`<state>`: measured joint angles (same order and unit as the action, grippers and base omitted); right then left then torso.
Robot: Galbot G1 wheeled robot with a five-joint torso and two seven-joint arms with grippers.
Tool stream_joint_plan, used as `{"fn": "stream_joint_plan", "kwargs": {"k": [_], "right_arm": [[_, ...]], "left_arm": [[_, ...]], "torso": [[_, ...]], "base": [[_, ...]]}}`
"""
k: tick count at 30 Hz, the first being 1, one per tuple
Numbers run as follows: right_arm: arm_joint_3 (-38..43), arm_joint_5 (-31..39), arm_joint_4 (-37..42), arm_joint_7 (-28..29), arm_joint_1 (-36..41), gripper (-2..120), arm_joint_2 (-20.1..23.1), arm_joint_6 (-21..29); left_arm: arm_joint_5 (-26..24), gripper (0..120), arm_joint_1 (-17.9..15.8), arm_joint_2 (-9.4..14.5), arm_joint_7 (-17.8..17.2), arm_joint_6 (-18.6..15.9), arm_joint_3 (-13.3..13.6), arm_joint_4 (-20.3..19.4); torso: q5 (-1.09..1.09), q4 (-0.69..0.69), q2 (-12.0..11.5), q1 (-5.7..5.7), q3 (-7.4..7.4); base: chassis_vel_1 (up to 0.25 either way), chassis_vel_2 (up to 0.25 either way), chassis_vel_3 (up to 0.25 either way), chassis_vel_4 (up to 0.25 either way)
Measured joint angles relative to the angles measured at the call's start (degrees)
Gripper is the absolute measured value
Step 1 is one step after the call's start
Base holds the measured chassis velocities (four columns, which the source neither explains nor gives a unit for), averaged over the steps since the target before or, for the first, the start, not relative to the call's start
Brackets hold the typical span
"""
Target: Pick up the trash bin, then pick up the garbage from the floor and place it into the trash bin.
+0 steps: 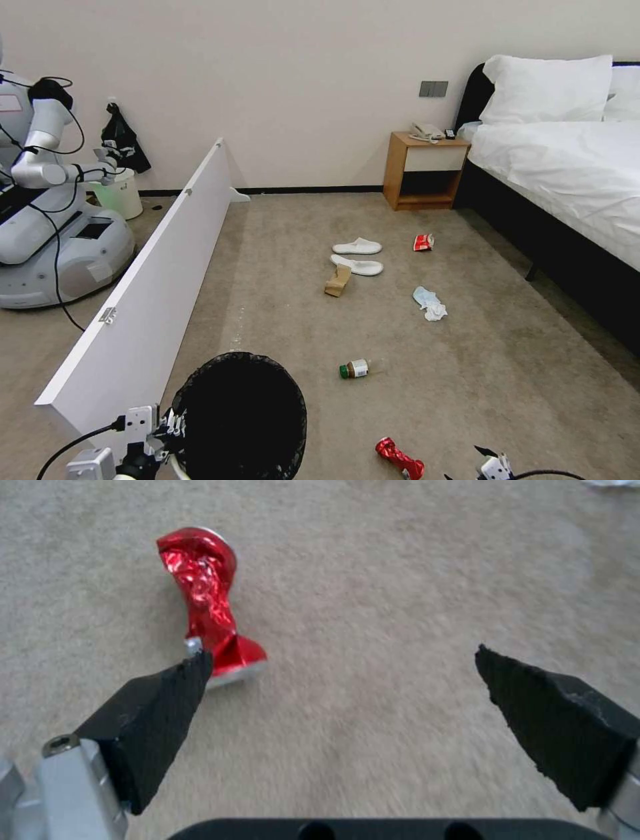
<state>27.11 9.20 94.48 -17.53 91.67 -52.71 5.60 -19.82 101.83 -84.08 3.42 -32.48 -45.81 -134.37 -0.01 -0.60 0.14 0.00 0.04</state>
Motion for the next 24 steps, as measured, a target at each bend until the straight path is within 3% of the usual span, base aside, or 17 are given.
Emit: {"fn": "stream_joint_plan", "kwargs": {"k": [10, 20, 24], "right_arm": [[-9.87, 1.66, -8.83, -0.9, -10.0, 100, -1.15, -0.17], [-18.23, 1.76, -16.51, -0.77, -18.6, 100, -5.2, -0.13], [-18.99, 0.31, -19.11, -0.18, -20.34, 88, -6.58, 0.36]], "left_arm": [[0.76, 4, 1.15, -1.1, -0.06, 0.0, -0.84, -0.71], [1.57, 4, 2.27, -2.11, -0.11, 0.07, -1.19, -1.31], [1.64, 4, 2.36, -2.12, -0.12, 0.07, -1.22, -1.46]], "torso": [[0.01, -0.01, 0.0, 0.0, 0.0], [0.03, -0.01, 0.0, 0.0, 0.0], [0.02, -0.01, 0.0, 0.0, 0.0]], "base": [[0.0, 0.0, 0.0, 0.0], [0.0, 0.0, 0.0, 0.0], [0.0, 0.0, 0.0, 0.0]]}}
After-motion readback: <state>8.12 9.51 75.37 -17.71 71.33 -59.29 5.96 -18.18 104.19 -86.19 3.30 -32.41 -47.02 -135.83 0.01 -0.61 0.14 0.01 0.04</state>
